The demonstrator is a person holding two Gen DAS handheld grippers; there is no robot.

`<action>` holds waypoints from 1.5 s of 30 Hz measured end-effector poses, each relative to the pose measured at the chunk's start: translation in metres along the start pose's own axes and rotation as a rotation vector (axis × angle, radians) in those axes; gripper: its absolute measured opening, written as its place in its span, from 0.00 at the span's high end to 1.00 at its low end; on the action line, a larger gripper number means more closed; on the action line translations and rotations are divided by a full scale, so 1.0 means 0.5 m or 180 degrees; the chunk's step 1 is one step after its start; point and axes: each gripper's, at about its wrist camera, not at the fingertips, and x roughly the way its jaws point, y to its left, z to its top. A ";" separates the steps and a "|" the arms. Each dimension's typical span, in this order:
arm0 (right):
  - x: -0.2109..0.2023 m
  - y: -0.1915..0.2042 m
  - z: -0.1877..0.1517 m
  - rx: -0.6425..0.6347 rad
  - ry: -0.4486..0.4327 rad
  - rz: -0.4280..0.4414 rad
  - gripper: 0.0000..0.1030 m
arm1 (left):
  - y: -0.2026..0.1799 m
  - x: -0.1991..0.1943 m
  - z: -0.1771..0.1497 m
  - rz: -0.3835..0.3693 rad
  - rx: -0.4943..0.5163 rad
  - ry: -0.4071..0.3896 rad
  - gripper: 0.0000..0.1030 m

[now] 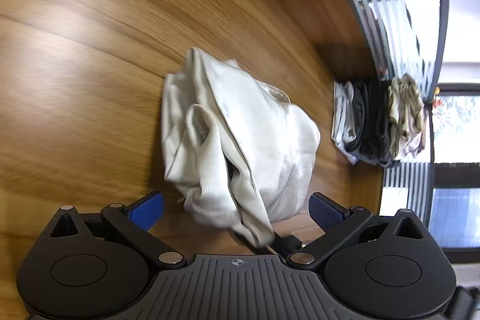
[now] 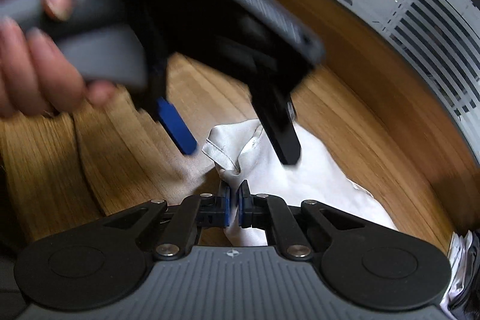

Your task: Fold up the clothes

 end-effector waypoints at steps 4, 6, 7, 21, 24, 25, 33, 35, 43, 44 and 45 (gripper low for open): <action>-0.028 -0.040 -0.014 0.0126 -0.0053 0.0064 0.95 | -0.010 0.046 0.003 -0.0032 -0.0103 0.0047 0.01; -0.041 -0.058 -0.024 0.0193 -0.0067 0.0140 0.95 | -0.015 0.063 0.004 -0.0015 -0.0106 0.0049 0.05; -0.046 -0.066 -0.029 0.0220 -0.0073 0.0176 0.95 | -0.018 0.069 0.005 0.0009 -0.0085 0.0044 0.16; -0.090 -0.282 -0.156 0.0813 -0.0002 0.0374 0.46 | -0.068 0.084 -0.020 0.0946 0.0480 -0.0227 0.83; -0.081 -0.347 -0.210 0.1096 0.0076 0.0246 0.27 | -0.077 0.086 -0.026 0.1113 0.0558 -0.0229 0.83; -0.076 -0.368 -0.228 0.1206 0.0126 0.0210 0.23 | -0.080 0.086 -0.027 0.1159 0.0572 -0.0238 0.83; -0.008 -0.504 -0.381 0.2165 0.0319 0.0445 0.10 | -0.088 0.067 -0.012 0.1675 0.0742 -0.0289 0.82; 0.005 -0.527 -0.434 0.2401 0.0246 0.0628 0.08 | -0.088 0.064 -0.004 0.1746 0.0762 -0.0255 0.79; 0.030 -0.560 -0.458 0.2624 0.0071 0.1053 0.04 | -0.093 0.062 0.021 0.1823 0.0684 -0.0229 0.76; 0.042 -0.557 -0.447 0.2632 0.0060 0.1089 0.04 | -0.098 0.068 0.021 0.1828 0.0687 -0.0232 0.76; 0.046 -0.562 -0.447 0.2637 0.0057 0.1116 0.04 | -0.103 0.074 0.022 0.1833 0.0698 -0.0233 0.76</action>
